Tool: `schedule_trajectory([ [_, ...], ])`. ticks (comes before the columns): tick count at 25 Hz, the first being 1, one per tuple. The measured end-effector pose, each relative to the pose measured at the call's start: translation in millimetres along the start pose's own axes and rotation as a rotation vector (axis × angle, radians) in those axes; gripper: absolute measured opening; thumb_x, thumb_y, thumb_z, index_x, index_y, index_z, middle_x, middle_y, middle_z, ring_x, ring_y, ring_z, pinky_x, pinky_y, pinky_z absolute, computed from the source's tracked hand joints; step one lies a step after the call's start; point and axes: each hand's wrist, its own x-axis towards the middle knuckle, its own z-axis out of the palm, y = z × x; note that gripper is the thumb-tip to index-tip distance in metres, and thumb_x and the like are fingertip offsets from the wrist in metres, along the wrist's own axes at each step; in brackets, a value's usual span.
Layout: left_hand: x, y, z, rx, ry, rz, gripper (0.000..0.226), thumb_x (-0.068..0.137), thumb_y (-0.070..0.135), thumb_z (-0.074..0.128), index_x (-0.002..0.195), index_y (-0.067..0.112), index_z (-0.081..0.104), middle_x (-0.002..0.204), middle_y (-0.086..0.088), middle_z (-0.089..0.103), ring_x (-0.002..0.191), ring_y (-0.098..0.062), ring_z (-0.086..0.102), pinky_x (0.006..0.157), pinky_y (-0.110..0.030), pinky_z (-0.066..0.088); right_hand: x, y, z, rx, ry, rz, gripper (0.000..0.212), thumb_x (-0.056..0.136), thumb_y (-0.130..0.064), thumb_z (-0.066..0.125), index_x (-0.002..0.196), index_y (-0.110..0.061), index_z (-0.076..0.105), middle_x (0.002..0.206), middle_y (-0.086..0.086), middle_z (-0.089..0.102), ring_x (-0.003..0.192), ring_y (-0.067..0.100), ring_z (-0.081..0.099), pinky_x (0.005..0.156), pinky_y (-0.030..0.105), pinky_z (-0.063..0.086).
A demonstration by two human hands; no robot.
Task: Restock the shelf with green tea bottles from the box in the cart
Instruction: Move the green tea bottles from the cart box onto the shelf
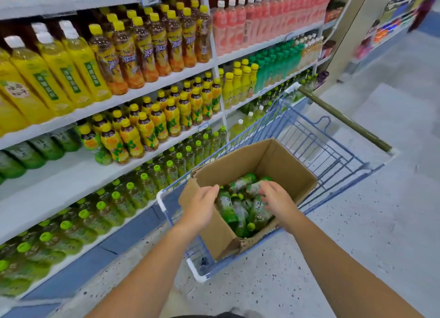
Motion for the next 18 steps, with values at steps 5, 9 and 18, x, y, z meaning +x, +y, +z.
schedule_trajectory([
  [5,51.9,7.3,23.9,0.037,-0.025,-0.066,0.033,0.101,0.062,0.038,0.117,0.036,0.051,0.113,0.017,0.053,0.099,0.003,0.05,0.091,-0.035,0.037,36.6,26.5,-26.3,-0.003,0.029,0.144,0.043,0.099,-0.055,0.045,0.13,-0.026,0.05,0.127,0.001,0.056,0.118,0.024,0.054,0.107,0.052,0.042],
  [9,104.1,10.3,28.0,0.108,-0.068,-0.14,0.037,0.093,0.069,0.04,0.106,0.038,0.054,0.092,0.017,0.05,0.081,-0.003,0.05,0.081,-0.036,0.043,53.6,42.5,-23.9,-0.082,0.076,0.213,0.058,0.097,-0.056,0.046,0.141,-0.019,0.049,0.137,0.002,0.054,0.125,0.025,0.052,0.108,0.05,0.042],
  [18,214.7,-14.4,50.3,0.379,-0.048,-0.266,0.06,0.098,0.033,0.047,0.14,-0.009,0.04,0.1,-0.025,0.066,0.071,-0.021,0.063,0.057,-0.036,0.044,147.7,74.9,-26.1,-0.508,0.023,0.181,0.057,0.099,-0.048,0.047,0.147,-0.018,0.043,0.143,0.003,0.054,0.128,0.022,0.051,0.101,0.035,0.042],
])
